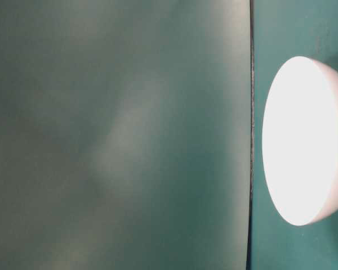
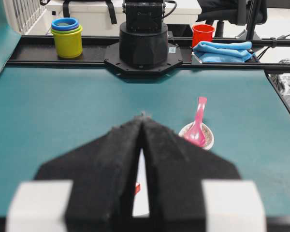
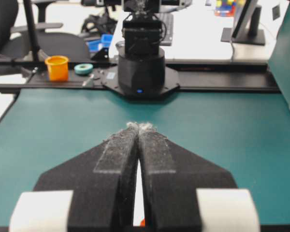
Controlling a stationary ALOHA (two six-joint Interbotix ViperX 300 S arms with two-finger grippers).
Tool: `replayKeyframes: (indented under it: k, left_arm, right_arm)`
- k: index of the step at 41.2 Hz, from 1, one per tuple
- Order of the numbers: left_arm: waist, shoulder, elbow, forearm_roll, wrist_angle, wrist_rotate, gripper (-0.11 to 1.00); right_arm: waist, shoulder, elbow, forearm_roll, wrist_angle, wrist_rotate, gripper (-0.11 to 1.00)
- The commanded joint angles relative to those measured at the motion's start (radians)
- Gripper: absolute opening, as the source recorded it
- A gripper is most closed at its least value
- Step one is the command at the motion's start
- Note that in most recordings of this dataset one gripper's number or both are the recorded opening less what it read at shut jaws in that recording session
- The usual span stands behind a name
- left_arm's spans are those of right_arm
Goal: Grip the spoon and scoop the red block from the bowl with right arm.
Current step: 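Move the right gripper toward the pink spoon handle in the dish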
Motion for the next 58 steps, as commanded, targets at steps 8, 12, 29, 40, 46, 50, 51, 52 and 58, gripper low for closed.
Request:
replayKeyframes:
  k: [8, 12, 29, 40, 46, 50, 51, 52, 58]
  left_arm:
    - [0.0, -0.02, -0.034, 0.018, -0.008, 0.018, 0.0]
    - [-0.002, -0.015, -0.034, 0.018, -0.009, 0.018, 0.0]
    - [-0.002, -0.015, -0.034, 0.018, -0.008, 0.003, 0.0]
    - [-0.002, -0.014, -0.034, 0.018, -0.008, 0.002, 0.0]
    - [-0.002, -0.014, -0.032, 0.017, -0.008, 0.002, 0.0]
    - [-0.002, -0.014, -0.034, 0.017, -0.006, 0.002, 0.0]
    - [-0.002, -0.014, -0.034, 0.015, -0.008, 0.0, 0.0]
    - [-0.002, -0.014, -0.034, 0.015, -0.006, 0.0, 0.0]
    - [-0.002, -0.014, -0.032, 0.015, -0.008, 0.0, 0.0]
  right_arm:
    - [-0.002, 0.005, -0.034, 0.005, 0.029, 0.014, 0.0]
    - [-0.002, 0.005, -0.035, 0.021, 0.029, 0.014, 0.0]
    - [-0.002, 0.009, -0.034, 0.071, 0.046, 0.015, 0.01]
    - [-0.002, 0.018, -0.029, 0.161, 0.161, 0.02, 0.51]
    - [0.008, 0.044, -0.02, 0.193, 0.272, 0.026, 0.53]
    - [0.021, 0.071, 0.003, 0.238, 0.299, 0.028, 0.52]
    - [0.028, 0.081, 0.015, 0.259, 0.298, 0.028, 0.52]
    - [0.034, 0.089, 0.021, 0.273, 0.296, 0.028, 0.52]
    - [0.109, 0.16, 0.072, 0.376, 0.244, 0.029, 0.52]
